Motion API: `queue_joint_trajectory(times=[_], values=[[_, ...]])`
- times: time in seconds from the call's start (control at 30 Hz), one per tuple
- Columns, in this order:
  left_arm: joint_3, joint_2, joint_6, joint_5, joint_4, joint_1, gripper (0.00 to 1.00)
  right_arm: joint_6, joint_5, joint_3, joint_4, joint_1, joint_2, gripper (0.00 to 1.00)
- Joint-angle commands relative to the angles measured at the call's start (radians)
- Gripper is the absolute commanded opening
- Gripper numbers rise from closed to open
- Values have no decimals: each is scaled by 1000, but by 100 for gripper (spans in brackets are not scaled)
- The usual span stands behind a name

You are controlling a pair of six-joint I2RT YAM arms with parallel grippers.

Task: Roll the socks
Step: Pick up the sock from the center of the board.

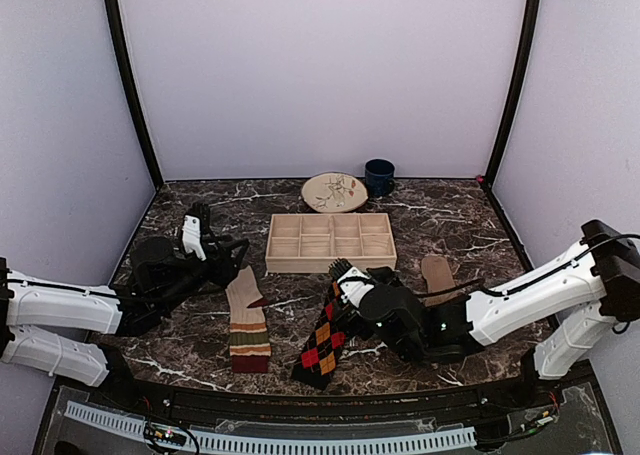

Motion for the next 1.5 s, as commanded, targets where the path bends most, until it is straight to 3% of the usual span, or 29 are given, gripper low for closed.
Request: queue_joint_trajectory(times=[0.0, 0.17, 0.7, 1.47], values=[[-12, -16, 73, -170, -147, -20, 52, 32, -45, 68, -77, 76, 89, 91], [-23, -25, 70, -168, -153, -30, 52, 52, -138, 81, -101, 133, 136, 91], [1, -18, 70, -158, -190, -41, 52, 140, -485, 45, -153, 177, 39, 91], [8, 10, 72, -147, -166, -57, 52, 152, -504, 116, -184, 163, 240, 91]])
